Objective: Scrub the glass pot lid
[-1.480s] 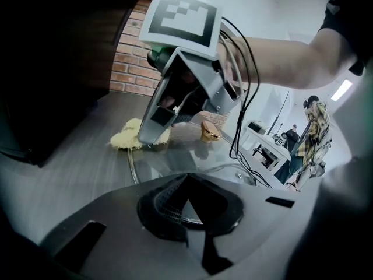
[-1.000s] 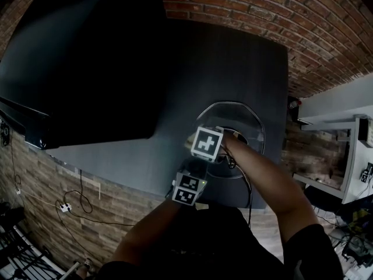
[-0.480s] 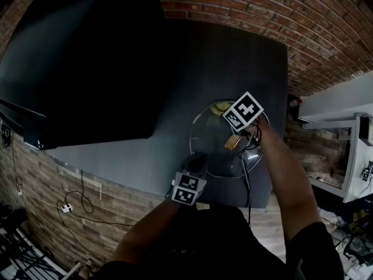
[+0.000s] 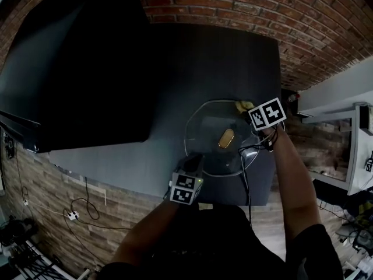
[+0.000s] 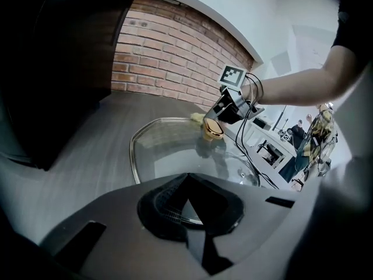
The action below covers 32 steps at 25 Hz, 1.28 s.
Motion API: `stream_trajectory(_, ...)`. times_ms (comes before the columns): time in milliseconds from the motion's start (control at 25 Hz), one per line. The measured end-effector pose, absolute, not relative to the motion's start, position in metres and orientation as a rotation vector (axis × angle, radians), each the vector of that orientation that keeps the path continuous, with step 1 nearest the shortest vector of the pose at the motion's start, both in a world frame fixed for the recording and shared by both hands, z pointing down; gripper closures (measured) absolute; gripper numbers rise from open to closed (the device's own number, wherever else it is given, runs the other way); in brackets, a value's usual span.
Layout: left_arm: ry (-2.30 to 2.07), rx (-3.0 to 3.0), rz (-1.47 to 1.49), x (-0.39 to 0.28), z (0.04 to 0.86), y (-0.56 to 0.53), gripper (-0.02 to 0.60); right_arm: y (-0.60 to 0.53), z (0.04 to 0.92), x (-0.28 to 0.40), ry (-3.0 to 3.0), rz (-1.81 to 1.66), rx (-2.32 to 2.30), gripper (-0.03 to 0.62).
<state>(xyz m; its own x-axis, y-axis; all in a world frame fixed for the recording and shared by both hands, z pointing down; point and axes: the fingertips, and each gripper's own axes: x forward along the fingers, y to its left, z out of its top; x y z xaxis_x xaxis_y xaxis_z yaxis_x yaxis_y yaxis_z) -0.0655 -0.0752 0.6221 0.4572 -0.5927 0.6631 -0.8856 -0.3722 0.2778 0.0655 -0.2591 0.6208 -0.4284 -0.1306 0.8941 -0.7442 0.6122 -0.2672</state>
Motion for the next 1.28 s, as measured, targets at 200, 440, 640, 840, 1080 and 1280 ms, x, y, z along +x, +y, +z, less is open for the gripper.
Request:
stream_trajectory(200, -1.251, 2.077, 0.631, -0.067, 0.622, -0.076, 0.549, -0.244, 0.622, 0.094, -1.907, 0.847, 0.785, 0.551)
stream_trajectory(440, -1.278, 2.062, 0.644, -0.067, 0.623, -0.076, 0.549, -0.226, 0.622, 0.113, -1.903, 0.818, 0.841, 0.551)
stream_trajectory(640, -1.293, 2.050, 0.648, -0.068, 0.624, -0.075, 0.549, -0.210, 0.620, 0.106, -1.918, 0.700, 0.810, 0.551)
stream_trajectory(840, -1.302, 2.038, 0.670, -0.071, 0.624, -0.073, 0.549, -0.178, 0.614, 0.083, -1.945, 0.577, 0.709, 0.551)
stream_trajectory(1080, -1.318, 2.039, 0.656, -0.070, 0.622, -0.075, 0.549, -0.131, 0.606, 0.051, -1.999, 0.482, 0.629, 0.551)
stream_trajectory(1280, -1.330, 2.031, 0.663, -0.072, 0.625, -0.074, 0.549, -0.099, 0.609, 0.033, -2.019, 0.481, 0.621, 0.551)
